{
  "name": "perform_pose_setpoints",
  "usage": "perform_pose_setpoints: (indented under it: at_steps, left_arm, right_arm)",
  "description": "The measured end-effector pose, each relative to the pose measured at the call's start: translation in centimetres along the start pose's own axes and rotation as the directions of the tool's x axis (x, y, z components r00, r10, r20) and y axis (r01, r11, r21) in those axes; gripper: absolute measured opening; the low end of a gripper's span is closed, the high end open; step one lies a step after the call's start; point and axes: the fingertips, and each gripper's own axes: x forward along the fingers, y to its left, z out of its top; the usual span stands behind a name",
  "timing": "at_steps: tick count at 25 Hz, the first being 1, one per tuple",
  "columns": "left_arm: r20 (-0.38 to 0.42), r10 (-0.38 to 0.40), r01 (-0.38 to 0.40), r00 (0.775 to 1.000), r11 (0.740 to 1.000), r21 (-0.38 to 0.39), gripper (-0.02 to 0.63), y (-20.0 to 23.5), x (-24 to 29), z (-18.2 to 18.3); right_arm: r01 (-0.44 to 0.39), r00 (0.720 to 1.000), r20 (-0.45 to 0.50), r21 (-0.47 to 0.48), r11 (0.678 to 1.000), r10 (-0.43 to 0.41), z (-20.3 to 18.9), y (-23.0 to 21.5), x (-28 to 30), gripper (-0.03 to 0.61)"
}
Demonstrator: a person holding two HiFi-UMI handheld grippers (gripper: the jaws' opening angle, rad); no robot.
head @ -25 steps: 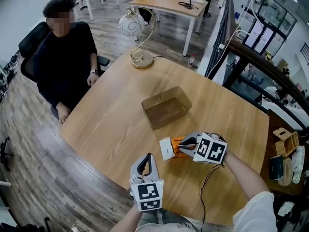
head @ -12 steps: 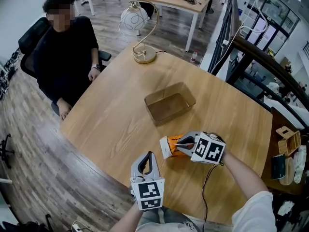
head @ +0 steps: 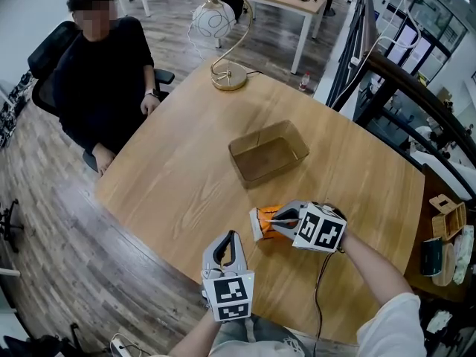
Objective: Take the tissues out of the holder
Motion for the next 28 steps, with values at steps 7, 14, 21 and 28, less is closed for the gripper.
perform_pose_setpoints:
  at_steps: [7,14,21,28]
  left_arm:
    - [-0.007,0.004,-0.004,1.000,1.000,-0.002,0.006,0.2,0.1,-0.3]
    - [-0.003,-0.008,0.008,1.000,1.000,0.003,0.006,-0.1,0.5,0.0]
    - [0.011,-0.020,0.020,1.000,1.000,0.021,0.006,-0.5,0.5,1.4]
    - [0.016,-0.014,0.013,1.000,0.999,0.034,0.006,-0.4,0.2,2.0]
  right_arm:
    - [0.014,1.000,0.011,0.012,1.000,-0.014,0.0,0.0,0.4,0.035]
    - [0.047,0.999,0.009,0.006,0.999,-0.048,0.0,0.0,0.8,0.037]
    - [0.090,0.996,0.019,0.001,0.996,-0.090,0.2,0.0,0.7,0.058]
    - [0.099,0.991,0.087,0.049,0.994,-0.103,0.7,-0.2,-0.3,0.114]
